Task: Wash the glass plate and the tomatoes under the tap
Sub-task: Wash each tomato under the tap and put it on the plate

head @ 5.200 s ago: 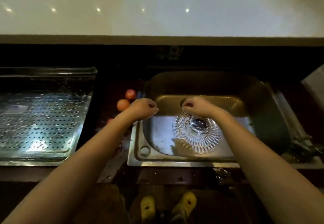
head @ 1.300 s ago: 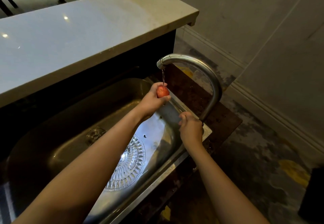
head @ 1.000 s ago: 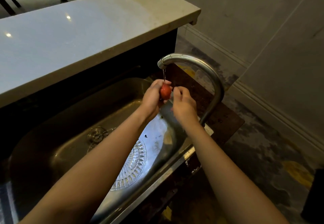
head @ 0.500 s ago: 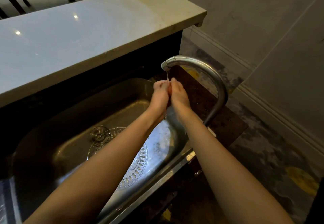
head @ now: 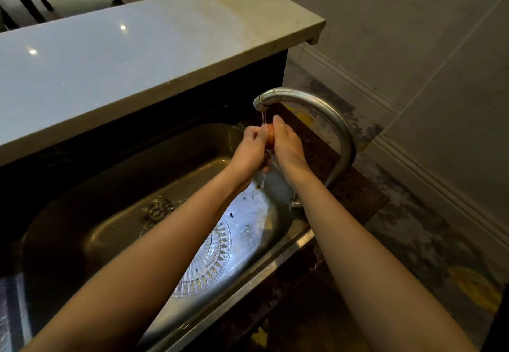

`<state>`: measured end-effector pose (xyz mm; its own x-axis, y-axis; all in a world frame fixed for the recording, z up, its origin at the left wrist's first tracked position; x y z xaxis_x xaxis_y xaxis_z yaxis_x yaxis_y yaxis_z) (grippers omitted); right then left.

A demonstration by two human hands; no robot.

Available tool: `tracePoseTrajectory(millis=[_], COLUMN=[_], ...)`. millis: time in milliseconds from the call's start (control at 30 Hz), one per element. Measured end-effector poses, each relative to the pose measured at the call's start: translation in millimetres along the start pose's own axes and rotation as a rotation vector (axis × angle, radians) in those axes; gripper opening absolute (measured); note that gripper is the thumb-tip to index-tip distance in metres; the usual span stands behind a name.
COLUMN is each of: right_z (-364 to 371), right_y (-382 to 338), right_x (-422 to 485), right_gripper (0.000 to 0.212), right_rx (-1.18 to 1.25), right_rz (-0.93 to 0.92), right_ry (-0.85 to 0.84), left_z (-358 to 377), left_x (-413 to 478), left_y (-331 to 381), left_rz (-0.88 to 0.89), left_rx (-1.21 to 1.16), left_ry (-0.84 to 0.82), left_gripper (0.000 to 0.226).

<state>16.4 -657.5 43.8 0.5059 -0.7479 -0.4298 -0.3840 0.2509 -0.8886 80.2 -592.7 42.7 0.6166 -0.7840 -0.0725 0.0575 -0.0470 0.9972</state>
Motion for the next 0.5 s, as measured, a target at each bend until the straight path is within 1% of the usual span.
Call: tracePoseTrajectory(millis=[67,100,167,233,267,300,367,433,467,500], right_z=[4,7,15,20,18,16,10,9,12,15], right_y=[-3,-6,-12,-15,-16,-17,-13,-11,-12,-13], right_x=[-3,-6,-15,-19,-19,-17,-10,-7,-7,-10], right_gripper=[0.044,0.044,0.036,0.025,0.020,0.022,0.033,0.038,0.037,0.035], right_rx=[-0.093,-0.132,-0.145,-0.128,-0.134,-0.118,0.002,0.109,0.106,0.079], right_rz=[-0.042,-0.091,-0.200,-0.265,-0.278,-0.269,-0.149,-0.067,-0.078,-0.110], right_ry=[-0.013,-0.020,-0.049,-0.085,-0.076,-0.056,0.001,0.033,0.010,-0.047], left_z=[-6,-8,-7,-3,-2,0,9,14,14,10], left_x=[2,3,1,-2,-2,-2,-3,-5,-6,-4], left_y=[-1,-5,-13,-16,-16,-14,-9,-6,-2,0], left_rz=[-0.023,-0.073,-0.215,-0.288,-0.284,-0.268,-0.222,-0.176,-0.157,-0.142], left_rx=[0.033,-0.010,-0.168,-0.316,-0.356,-0.390,-0.460,-0.493,-0.486,-0.474], left_ry=[0.040,0.072,0.096,0.085,0.088,0.087,0.072,0.085,0.109,0.135], left_gripper=[0.042,0.046,0.048,0.043,0.039,0.035,0.027,0.017,0.017,0.019])
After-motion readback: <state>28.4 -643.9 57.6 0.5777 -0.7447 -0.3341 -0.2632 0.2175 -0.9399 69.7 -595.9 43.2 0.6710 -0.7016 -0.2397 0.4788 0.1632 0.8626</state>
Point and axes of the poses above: each hand's wrist, its own x-axis towards the middle knuckle, its own z-axis out of the palm, y = z × x, the point moved 8 cm from there along x, towards the middle knuckle, and after that the axes turned 10 degrees about z, right-handed, at the moved point
